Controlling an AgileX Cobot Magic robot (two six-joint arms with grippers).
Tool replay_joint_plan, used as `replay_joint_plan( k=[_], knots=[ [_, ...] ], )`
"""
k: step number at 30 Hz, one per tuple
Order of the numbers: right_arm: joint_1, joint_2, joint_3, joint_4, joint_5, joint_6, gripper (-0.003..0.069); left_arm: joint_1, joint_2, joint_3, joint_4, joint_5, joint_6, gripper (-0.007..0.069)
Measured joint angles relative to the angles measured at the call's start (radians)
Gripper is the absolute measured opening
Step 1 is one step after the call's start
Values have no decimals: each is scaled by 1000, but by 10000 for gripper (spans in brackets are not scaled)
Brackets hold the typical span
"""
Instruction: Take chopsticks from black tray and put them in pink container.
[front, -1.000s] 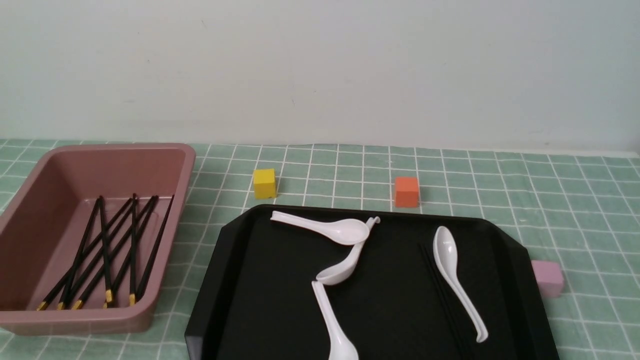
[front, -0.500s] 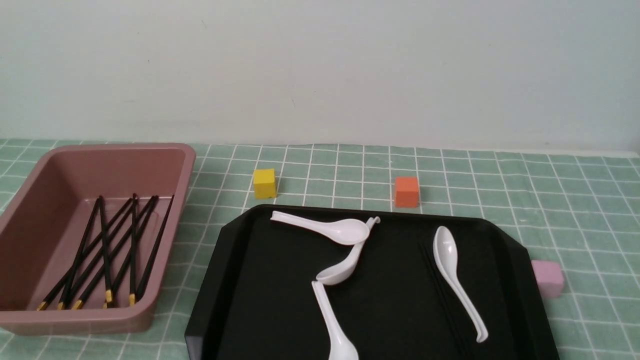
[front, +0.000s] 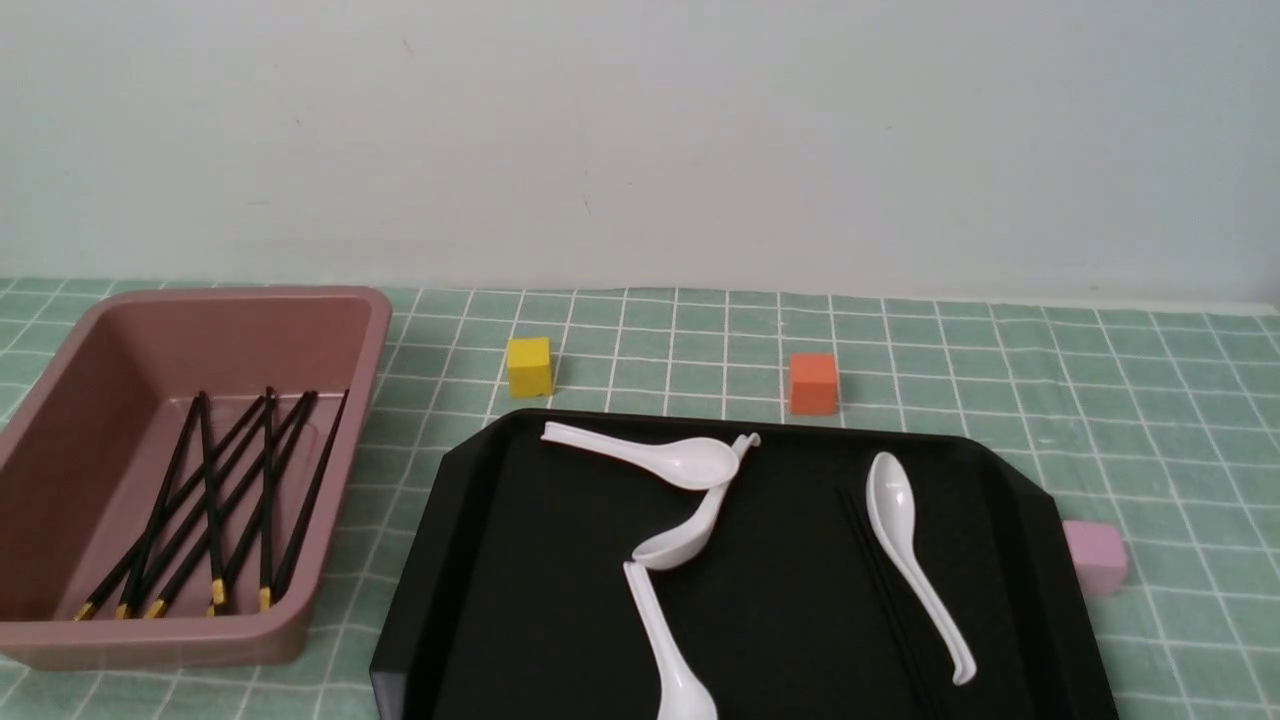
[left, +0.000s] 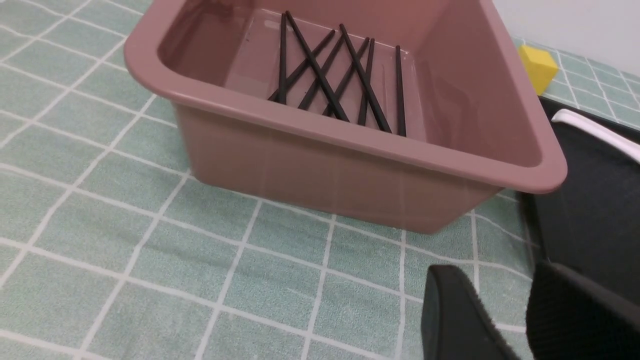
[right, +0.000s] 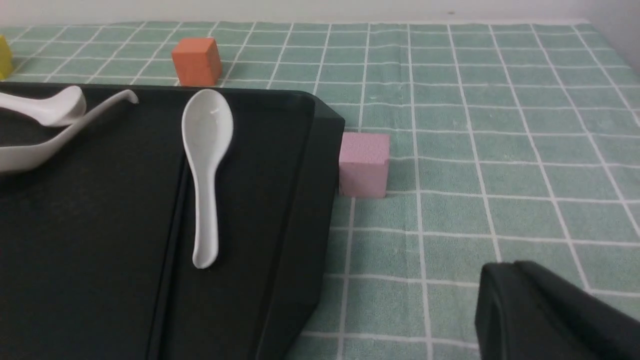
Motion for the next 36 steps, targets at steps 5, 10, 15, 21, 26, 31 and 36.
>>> replay_joint_plan(
  k=[5,10,15,21,26,31,36],
  knots=[
    [0,0,0,0,2,0,31,0,0,0,0,0,0,239],
    [0,0,0,0,2,0,33,0,0,0,0,0,0,239],
    [0,0,0,0,2,0,33,0,0,0,0,0,0,239],
    [0,0,0,0,2,0,38,0,0,0,0,0,0,239],
    [0,0,0,0,2,0,46,0,0,0,0,0,0,239],
    [0,0,0,0,2,0,53,0,0,0,0,0,0,239],
    [0,0,0,0,2,0,57,0,0,0,0,0,0,239]
  ],
)
